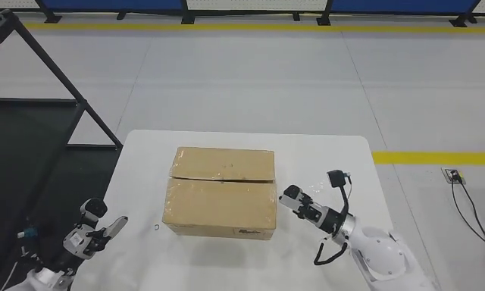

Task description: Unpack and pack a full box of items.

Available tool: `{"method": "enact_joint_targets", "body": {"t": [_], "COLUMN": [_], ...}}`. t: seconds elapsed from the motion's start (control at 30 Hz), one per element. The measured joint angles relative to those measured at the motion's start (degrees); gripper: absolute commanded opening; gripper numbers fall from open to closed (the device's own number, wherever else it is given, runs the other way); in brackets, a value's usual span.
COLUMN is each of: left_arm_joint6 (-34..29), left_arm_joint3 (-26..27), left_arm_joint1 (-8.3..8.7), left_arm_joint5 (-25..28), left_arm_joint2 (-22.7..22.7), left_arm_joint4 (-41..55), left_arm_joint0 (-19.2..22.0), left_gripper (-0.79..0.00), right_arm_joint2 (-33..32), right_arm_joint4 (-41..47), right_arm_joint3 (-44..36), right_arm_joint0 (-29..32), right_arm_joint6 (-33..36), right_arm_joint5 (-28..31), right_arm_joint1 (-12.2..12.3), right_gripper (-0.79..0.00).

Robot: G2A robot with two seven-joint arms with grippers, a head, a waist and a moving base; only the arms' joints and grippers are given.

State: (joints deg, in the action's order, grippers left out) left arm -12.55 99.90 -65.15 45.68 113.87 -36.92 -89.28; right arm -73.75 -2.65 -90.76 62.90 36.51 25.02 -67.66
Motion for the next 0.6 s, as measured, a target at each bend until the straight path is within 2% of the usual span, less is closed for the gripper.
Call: {"method": "enact_joint_targets", "body": {"t": [0.33, 0.6], "left_arm_joint6": [-7.45, -7.75], "left_arm_joint3": [0.06, -0.68], "left_arm_joint1": [1.32, 1.83], "left_arm_joint5": [-1.51, -1.82], "left_arm_joint2": [-1.67, -2.75], "left_arm_joint4": [4.46, 4.71], "left_arm_joint0": [6.08, 7.11], "left_gripper": [0.0, 0.0], "right_arm_joint2": [3.11, 2.8], "right_arm_joint4": [5.94, 15.44], "right_arm_joint3": [5.85, 6.95], "right_arm_joint0": [-5.94, -6.46], "right_arm_joint6": [4.05, 13.23], "right_arm_joint5": [1.02, 9.29], "right_arm_joint1": [-0.6, -0.18], "right_gripper": [0.0, 0.0]}}
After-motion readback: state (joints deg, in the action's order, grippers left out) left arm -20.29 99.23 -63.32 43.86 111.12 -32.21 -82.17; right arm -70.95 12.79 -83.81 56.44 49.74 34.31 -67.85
